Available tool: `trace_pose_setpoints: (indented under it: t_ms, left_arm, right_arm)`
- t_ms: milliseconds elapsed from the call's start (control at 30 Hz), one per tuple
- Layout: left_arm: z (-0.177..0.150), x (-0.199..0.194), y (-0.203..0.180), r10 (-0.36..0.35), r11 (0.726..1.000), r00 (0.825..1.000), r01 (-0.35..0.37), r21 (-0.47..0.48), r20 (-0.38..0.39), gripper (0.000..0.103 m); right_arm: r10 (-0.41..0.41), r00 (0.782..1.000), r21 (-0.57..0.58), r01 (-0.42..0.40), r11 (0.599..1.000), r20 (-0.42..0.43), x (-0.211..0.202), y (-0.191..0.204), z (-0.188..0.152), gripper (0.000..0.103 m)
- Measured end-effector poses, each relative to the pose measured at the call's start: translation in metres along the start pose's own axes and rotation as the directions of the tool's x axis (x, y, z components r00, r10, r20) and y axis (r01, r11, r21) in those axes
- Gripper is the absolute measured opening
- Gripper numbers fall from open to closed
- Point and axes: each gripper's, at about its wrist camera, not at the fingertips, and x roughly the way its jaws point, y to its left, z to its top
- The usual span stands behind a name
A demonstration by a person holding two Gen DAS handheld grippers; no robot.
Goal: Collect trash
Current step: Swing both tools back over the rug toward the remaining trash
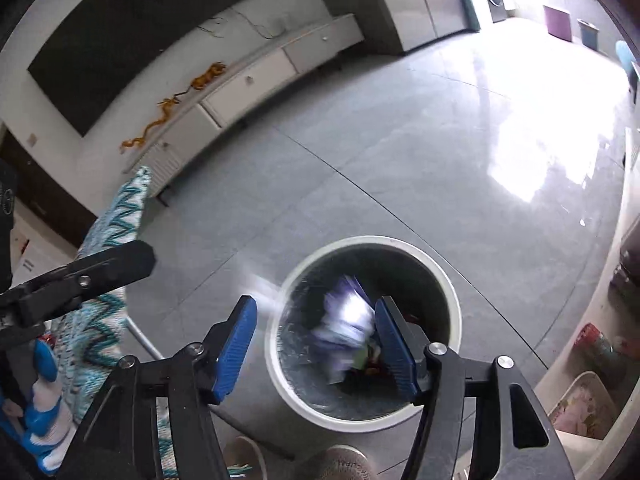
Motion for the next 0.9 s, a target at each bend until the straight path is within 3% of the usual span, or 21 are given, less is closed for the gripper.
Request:
trace_pose_setpoints:
  t_ms: [233,500,700,900]
  left_arm:
    - [-0.009,-0.042,0.005,0.076,0.997,0.994,-0.077,0.011,0.079,0.055]
    - [-0.023,-0.141,0.026,0.208,0.978,0.951,-0.206,-0.034,0.23,0.055]
    - [-0.042,-0.238,0.056,0.307,0.952,0.893,-0.295,-0.086,0.329,0.056]
    - [-0.067,-0.347,0.084,0.401,0.916,0.805,-0.365,-0.168,0.437,0.059]
  right_arm:
    - [0.028,0.999,0.035,-0.03,0.999,0.036,-0.024,-0.004,-0.008,0.06]
    - [0.098,0.984,-0.018,-0.096,0.995,0.147,-0.094,0.03,-0.006,0.06]
    - [0.149,0.957,-0.123,-0.122,0.985,0.247,-0.17,0.084,0.001,0.062]
    - [0.214,0.926,-0.237,-0.142,0.961,0.313,-0.238,0.14,-0.001,0.063]
